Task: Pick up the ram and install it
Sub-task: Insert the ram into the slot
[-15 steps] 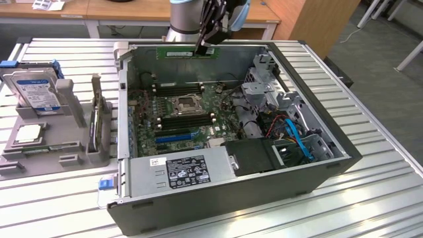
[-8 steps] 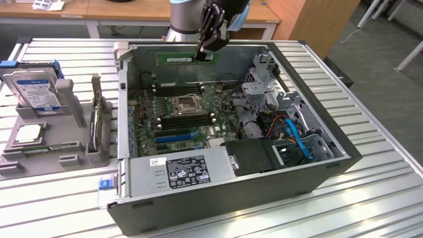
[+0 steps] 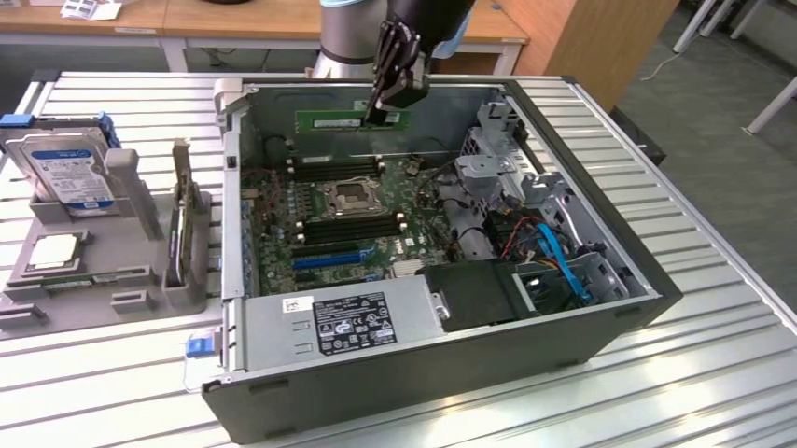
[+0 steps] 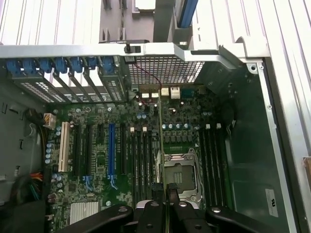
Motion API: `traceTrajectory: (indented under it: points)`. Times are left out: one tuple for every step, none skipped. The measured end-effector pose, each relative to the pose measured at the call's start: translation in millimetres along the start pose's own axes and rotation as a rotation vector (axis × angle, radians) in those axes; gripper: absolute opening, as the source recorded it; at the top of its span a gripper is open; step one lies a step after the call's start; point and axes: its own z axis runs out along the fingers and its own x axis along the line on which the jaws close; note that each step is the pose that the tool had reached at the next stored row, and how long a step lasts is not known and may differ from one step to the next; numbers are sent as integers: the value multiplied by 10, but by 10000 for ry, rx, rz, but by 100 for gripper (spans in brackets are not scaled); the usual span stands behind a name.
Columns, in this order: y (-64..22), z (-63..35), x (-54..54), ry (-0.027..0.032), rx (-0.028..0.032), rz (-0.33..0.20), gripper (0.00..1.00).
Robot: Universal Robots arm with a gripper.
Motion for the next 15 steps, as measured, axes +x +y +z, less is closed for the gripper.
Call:
traceTrajectory:
  points:
    - [-5,18,1,0,0,0,14]
    - [-10,35,1,1,0,1,14]
    - [-15,52,2,1,0,1,14]
    - [-20,69,3,2,-1,0,14]
    - [-25,87,3,1,0,0,14]
    - [-30,105,4,1,0,0,14]
    - [-35,122,4,1,0,0,14]
    - [-40,140,5,0,0,0,14]
    - [-45,157,5,0,0,0,14]
    - [-50,174,6,1,0,0,14]
    - [-55,191,7,0,0,0,14]
    - [-60,210,7,1,0,0,14]
    - [-65,227,8,2,0,1,14]
    - [-70,245,8,1,0,0,14]
    - [-75,262,9,0,0,0,14]
